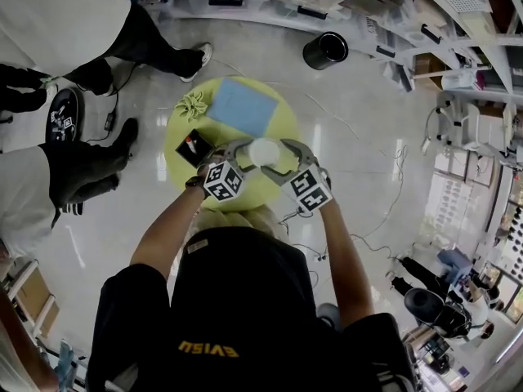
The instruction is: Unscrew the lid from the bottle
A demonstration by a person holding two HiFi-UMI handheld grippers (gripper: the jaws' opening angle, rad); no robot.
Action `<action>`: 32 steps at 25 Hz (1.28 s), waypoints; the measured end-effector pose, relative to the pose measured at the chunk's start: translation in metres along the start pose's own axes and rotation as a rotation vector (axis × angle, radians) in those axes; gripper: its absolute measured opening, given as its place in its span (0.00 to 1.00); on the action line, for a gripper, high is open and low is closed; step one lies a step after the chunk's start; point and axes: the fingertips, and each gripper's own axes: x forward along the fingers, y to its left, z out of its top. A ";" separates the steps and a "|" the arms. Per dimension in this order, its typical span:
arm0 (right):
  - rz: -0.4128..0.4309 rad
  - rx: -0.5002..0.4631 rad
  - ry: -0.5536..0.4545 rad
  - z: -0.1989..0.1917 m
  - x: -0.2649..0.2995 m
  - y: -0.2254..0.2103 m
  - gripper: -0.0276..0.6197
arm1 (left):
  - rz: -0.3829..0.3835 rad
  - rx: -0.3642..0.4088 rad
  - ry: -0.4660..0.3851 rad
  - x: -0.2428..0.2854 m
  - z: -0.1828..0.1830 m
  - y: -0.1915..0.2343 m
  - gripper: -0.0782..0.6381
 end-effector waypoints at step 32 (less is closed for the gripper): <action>-0.040 -0.010 0.206 -0.043 0.005 -0.003 0.55 | -0.102 0.207 0.025 0.019 0.014 -0.016 0.57</action>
